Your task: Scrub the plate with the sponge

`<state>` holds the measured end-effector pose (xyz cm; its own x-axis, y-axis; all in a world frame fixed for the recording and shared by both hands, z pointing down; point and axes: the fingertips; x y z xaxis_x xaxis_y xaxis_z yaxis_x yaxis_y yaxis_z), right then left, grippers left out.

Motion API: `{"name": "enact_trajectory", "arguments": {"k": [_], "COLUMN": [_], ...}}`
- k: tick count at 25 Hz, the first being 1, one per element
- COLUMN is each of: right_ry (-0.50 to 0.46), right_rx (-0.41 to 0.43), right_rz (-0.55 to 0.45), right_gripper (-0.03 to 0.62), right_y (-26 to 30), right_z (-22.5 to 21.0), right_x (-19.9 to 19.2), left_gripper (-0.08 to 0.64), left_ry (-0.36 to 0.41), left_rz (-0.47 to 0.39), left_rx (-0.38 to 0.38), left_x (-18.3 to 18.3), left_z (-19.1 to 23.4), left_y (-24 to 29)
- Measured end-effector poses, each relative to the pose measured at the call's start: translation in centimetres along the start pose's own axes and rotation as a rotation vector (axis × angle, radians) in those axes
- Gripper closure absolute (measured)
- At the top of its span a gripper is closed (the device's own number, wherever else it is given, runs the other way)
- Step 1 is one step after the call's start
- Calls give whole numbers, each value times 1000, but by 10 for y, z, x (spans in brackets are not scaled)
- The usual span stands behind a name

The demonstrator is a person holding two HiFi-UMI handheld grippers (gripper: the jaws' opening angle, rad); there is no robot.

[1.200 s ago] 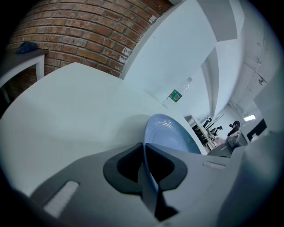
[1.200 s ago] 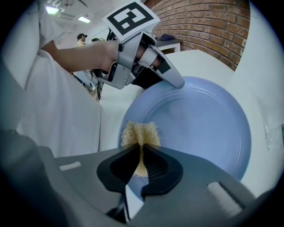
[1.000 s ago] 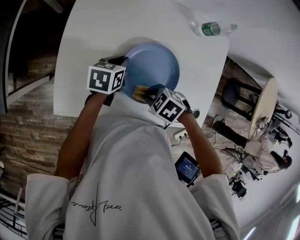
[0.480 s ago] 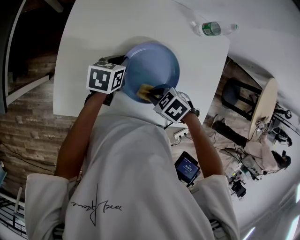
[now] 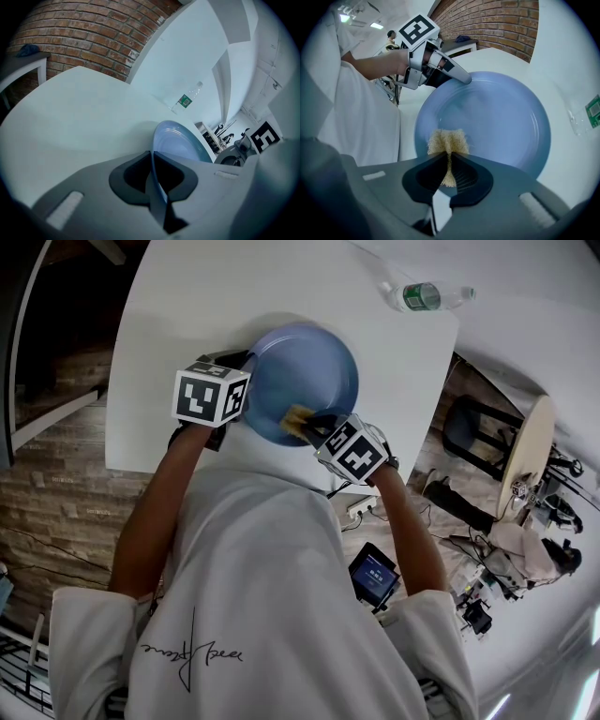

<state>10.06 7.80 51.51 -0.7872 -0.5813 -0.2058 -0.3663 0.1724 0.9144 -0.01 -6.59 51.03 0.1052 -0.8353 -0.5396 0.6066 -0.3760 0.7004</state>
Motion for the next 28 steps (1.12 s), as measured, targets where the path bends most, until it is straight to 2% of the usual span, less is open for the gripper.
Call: {"name": "enact_trajectory", "arguments": {"k": [14, 28], "right_ry": [64, 71], "right_rx": [-18, -39], "right_rz": [-30, -17], "right_gripper": [560, 558], "right_y": [-6, -13], "right_z": [-16, -29], "right_x": [-9, -15], "left_gripper": [529, 529], "left_ry": [7, -2], "left_rz": [-9, 5], "left_rx": [3, -6], "left_x": [2, -2], "left_z": [1, 0], "left_y": [-2, 1]}}
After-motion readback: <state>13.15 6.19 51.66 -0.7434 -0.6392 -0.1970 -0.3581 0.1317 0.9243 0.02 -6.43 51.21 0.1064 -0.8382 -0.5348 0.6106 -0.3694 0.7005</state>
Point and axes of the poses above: the fingertips, and each gripper's own axes: y forward along the fingers, z to its left, x out of its top, and after that the axes turned 5 degrees about x, right-handed
